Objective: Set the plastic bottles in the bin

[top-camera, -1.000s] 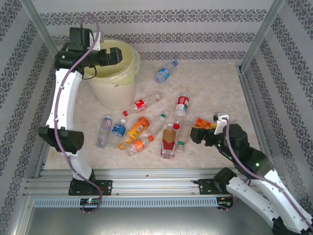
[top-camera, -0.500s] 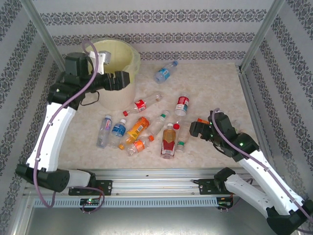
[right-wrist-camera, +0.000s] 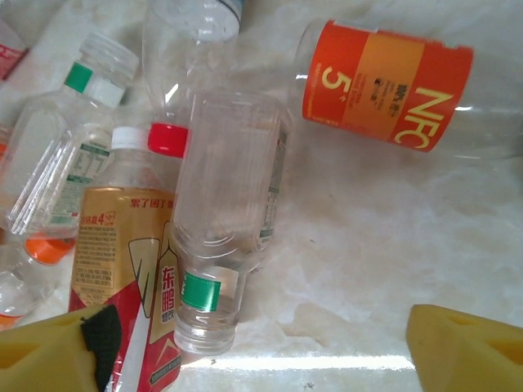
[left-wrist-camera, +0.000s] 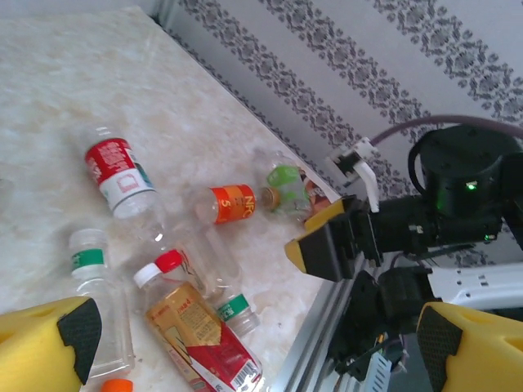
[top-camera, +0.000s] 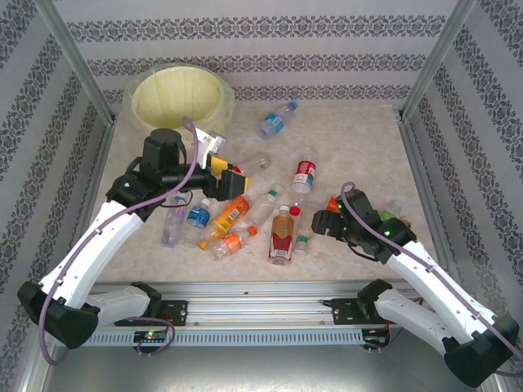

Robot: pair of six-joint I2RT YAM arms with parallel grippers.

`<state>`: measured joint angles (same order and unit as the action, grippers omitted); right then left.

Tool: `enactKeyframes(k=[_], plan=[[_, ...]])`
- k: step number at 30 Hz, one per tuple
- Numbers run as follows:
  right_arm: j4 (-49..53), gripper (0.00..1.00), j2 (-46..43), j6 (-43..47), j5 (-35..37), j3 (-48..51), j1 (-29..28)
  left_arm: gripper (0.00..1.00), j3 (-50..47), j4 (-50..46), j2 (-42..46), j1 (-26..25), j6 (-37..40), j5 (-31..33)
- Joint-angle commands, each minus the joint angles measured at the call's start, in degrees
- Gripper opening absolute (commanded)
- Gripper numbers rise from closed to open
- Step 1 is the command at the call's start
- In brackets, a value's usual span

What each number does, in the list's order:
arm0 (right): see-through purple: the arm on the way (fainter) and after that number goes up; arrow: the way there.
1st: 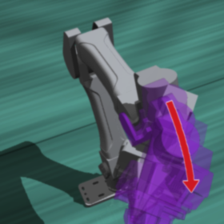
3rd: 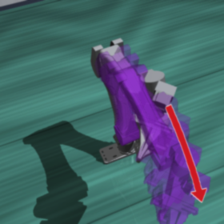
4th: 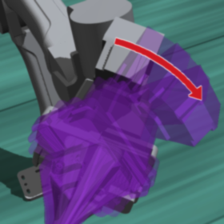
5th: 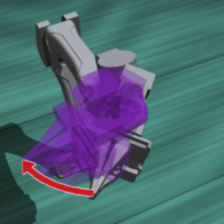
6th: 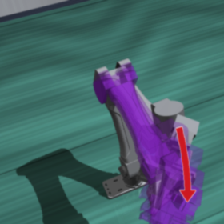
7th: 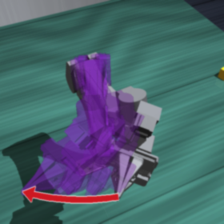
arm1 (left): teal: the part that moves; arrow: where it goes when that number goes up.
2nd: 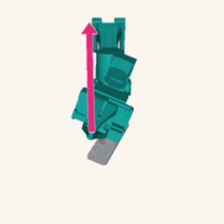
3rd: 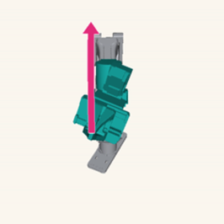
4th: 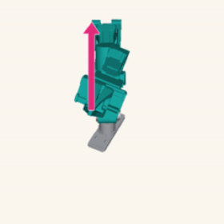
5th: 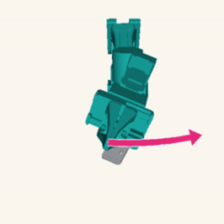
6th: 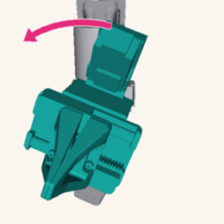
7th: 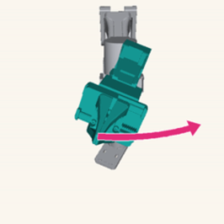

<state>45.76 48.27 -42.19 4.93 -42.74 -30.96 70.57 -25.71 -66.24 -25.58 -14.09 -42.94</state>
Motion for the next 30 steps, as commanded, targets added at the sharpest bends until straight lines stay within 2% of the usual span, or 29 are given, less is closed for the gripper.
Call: enactKeyframes(k=[1,3,5,10,19,30], plan=[[-4.9,0.84,0.3,-4.3,-0.7,2.6,-1.0,1.00,-4.2,11.1,1.9,-0.8,-2.5,-5.3],[-6.4,0.82,1.4,-5.9,0.4,3.6,-1.4,1.00,-6.6,14.6,2.1,-1.1,-4.9,-6.1],[-8.1,0.81,3.2,-6.9,0.6,4.2,-1.9,1.00,-6.7,13.7,1.8,-1.7,-4.3,-6.7],[-12.5,0.81,8.7,-8.3,0.9,4.4,-3.5,1.00,-7.9,12.6,2.8,-2.0,-2.9,-3.7],[-18.4,0.85,18.0,-9.1,0.0,3.7,-4.5,1.00,-7.4,11.2,1.5,-2.1,-3.0,-2.7],[-20.2,0.86,23.8,-8.7,0.8,2.8,-4.8,1.00,-7.2,10.0,0.9,-2.2,-2.5,-1.8]])
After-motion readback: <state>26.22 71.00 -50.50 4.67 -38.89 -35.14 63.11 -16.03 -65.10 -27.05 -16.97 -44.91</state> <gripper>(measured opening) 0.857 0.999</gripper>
